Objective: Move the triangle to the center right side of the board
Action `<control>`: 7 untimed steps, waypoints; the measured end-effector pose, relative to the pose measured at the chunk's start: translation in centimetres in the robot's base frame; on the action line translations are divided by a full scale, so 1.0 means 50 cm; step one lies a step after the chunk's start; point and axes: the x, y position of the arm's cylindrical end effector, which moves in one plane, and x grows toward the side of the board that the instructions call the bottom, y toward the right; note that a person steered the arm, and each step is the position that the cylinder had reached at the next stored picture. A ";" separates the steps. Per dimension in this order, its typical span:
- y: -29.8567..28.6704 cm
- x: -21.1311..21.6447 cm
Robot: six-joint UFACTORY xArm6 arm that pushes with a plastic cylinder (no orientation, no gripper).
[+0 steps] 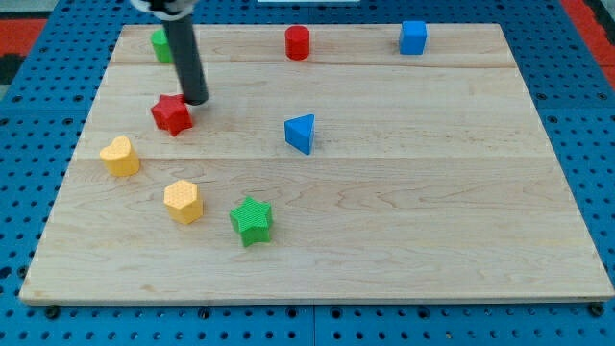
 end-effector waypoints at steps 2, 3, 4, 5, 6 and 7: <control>-0.044 0.007; -0.044 -0.004; -0.047 -0.007; -0.048 -0.009; -0.049 -0.010; -0.050 -0.010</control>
